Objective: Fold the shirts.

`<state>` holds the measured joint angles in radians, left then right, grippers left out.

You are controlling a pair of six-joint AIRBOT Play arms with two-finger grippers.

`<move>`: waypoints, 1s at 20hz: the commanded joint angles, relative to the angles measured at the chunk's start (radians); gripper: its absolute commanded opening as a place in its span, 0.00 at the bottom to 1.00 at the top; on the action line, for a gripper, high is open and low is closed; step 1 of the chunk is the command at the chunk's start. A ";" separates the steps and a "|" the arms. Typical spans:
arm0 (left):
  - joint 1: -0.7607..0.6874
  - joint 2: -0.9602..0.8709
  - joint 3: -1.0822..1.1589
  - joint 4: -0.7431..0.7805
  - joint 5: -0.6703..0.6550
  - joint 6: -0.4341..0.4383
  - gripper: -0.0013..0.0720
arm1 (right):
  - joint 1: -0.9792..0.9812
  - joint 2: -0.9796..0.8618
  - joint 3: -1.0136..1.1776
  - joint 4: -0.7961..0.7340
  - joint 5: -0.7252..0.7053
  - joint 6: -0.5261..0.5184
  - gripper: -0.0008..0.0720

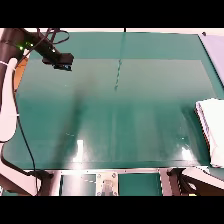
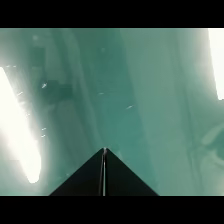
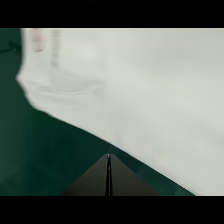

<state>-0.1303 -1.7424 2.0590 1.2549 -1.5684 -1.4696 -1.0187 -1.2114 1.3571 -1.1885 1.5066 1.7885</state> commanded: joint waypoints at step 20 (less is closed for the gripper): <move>-0.219 0.460 -0.833 -0.060 0.219 -0.127 0.05 | 1.086 -0.007 -0.205 -0.211 -0.336 -0.204 0.03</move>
<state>-0.3447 -1.2884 1.2381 1.1965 -1.3594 -1.5936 0.0582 -1.2179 1.1545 -1.3994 1.1778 1.5864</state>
